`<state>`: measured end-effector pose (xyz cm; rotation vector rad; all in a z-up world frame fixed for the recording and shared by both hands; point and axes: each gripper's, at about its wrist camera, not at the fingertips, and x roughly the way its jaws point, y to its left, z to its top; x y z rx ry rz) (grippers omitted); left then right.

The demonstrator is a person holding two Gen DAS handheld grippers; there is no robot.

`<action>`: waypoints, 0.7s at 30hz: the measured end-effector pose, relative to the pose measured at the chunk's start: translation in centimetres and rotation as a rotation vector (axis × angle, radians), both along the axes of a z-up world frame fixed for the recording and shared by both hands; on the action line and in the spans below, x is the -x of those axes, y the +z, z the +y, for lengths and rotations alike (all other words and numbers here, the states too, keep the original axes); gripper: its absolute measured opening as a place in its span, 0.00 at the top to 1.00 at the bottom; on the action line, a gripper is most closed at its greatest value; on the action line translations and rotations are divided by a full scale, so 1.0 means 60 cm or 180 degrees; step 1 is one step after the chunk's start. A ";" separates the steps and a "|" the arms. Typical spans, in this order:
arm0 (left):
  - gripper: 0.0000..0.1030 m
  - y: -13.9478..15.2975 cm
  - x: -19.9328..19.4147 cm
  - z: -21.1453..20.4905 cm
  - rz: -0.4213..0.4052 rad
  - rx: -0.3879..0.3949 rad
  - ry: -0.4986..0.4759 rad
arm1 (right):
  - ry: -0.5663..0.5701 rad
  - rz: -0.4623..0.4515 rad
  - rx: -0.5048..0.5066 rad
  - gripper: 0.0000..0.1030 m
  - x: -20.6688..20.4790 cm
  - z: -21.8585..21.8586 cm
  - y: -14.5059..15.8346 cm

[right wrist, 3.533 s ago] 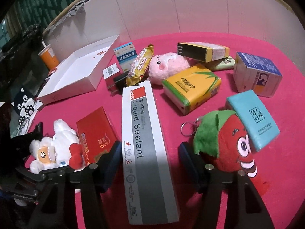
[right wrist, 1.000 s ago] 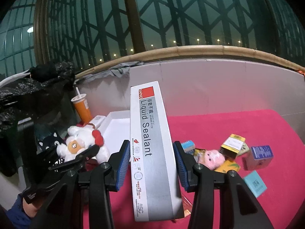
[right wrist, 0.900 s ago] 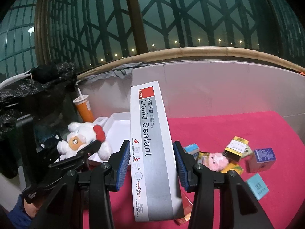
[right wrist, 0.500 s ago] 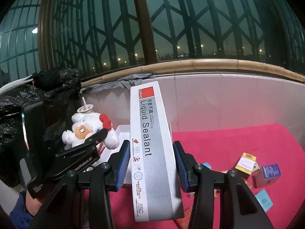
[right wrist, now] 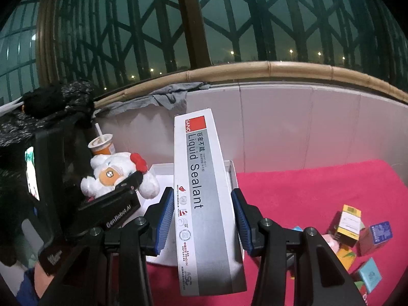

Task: Organize objects
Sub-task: 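Lower the plush into the tray with the left gripper while the right gripper lowers the sealant box beside it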

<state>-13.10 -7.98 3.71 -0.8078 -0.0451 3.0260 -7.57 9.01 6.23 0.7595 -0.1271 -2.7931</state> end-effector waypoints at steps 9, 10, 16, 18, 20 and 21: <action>0.48 -0.047 0.046 -0.016 -0.0201 0.0073 0.0104 | -0.0021 -0.0193 -0.0052 0.52 0.048 -0.020 -0.039; 0.48 -0.052 0.050 -0.018 -0.0225 0.0067 0.0114 | -0.0010 -0.0249 -0.0066 0.52 0.055 -0.023 -0.049; 0.48 -0.079 0.071 -0.016 -0.0370 0.0132 0.0119 | -0.0015 -0.0497 -0.0105 0.52 0.092 -0.037 -0.097; 0.48 -0.090 0.078 -0.015 -0.0439 0.0164 0.0128 | -0.0028 -0.0560 -0.0150 0.52 0.105 -0.042 -0.112; 0.48 -0.099 0.084 -0.016 -0.0498 0.0149 0.0128 | -0.0035 -0.0630 -0.0204 0.52 0.118 -0.046 -0.130; 0.48 -0.103 0.088 -0.017 -0.0526 0.0149 0.0134 | -0.0050 -0.0664 -0.0228 0.52 0.124 -0.047 -0.139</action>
